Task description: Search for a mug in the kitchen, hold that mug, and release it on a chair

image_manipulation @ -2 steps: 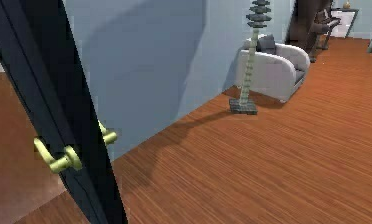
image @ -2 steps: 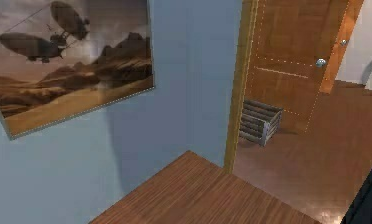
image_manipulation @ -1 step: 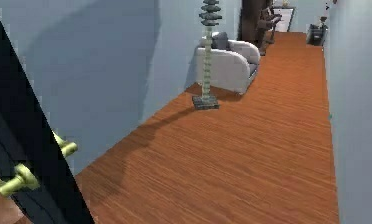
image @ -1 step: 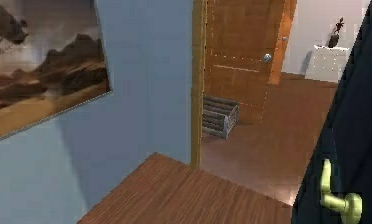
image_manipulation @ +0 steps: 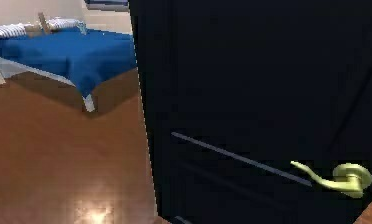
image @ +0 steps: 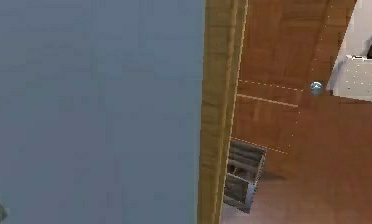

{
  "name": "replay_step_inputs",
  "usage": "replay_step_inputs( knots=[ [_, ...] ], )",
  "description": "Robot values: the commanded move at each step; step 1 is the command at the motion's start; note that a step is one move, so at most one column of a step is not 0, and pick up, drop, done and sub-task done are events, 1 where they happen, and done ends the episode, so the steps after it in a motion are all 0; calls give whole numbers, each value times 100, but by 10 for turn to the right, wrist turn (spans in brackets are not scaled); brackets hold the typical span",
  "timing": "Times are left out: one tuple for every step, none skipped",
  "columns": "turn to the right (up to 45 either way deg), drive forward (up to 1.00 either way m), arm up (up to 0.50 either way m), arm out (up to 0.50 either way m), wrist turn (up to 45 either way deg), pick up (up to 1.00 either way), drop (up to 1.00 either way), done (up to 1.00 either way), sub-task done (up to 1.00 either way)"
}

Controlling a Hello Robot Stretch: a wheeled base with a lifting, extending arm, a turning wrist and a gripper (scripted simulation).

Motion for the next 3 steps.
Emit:
replay_step_inputs(
  knots=[
    [450,0,0,0,0,0,0,0,0],
    [30,0,0,0,0,0,0,0,0],
    [240,0,0,0,0,0,0,0,0]
  ],
)
